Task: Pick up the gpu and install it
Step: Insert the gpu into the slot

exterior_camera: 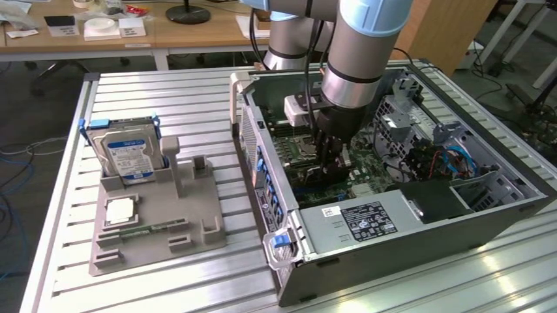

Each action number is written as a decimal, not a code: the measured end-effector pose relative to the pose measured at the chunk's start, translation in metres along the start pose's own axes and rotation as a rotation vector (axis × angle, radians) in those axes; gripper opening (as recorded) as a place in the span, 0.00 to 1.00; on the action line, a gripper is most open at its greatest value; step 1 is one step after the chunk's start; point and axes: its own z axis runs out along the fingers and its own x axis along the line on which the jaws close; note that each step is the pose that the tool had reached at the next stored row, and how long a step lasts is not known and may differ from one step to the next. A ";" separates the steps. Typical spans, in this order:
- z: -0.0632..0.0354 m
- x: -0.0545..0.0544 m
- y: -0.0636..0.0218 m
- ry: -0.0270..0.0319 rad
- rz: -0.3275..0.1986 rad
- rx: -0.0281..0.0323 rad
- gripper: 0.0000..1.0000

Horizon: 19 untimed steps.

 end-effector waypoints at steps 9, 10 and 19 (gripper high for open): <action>0.0004 0.000 0.0001 0.0001 0.010 0.0002 0.26; 0.0005 0.000 0.0002 0.0001 0.011 0.0003 0.26; 0.0006 0.000 0.0003 0.0002 0.017 0.0004 0.26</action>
